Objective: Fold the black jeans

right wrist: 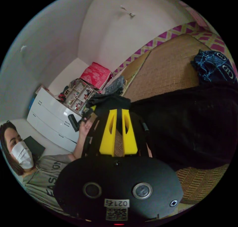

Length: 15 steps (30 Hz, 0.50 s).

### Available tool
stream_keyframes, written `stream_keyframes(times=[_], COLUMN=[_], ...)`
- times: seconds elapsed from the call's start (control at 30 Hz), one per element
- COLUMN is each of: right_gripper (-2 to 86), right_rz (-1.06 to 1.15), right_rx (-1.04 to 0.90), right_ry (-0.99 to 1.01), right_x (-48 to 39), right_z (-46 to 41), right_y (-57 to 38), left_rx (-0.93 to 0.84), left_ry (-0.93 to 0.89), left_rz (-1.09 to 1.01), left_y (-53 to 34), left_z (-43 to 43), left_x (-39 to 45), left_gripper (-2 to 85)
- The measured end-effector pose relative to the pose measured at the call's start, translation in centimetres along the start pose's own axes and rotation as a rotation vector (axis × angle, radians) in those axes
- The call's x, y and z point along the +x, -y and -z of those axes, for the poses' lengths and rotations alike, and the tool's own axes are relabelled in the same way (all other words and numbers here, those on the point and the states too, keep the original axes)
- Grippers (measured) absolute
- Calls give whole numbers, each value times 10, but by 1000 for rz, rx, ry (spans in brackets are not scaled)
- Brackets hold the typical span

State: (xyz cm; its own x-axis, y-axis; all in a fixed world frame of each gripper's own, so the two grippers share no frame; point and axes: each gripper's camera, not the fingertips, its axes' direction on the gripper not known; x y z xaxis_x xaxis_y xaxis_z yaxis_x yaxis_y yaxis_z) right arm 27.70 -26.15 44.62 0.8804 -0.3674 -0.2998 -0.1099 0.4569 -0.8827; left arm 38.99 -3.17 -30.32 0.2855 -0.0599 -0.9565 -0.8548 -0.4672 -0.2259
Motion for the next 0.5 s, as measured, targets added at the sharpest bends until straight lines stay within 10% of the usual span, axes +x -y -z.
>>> stream_keyframes(times=[0.17,0.5], right_gripper=[24,59], right_rz=[-42,46], right_rx=[-67,-111], right_ry=[-30,-311], right_x=[20,18], right_z=[-17,-46], right_y=[-46,-114], left_rx=[-107,-301], left_ry=[151,-112], left_rz=[167,598], left_y=[2,-76], left_z=[58,2], left_x=[-161,-354], left_gripper=[-7,-1])
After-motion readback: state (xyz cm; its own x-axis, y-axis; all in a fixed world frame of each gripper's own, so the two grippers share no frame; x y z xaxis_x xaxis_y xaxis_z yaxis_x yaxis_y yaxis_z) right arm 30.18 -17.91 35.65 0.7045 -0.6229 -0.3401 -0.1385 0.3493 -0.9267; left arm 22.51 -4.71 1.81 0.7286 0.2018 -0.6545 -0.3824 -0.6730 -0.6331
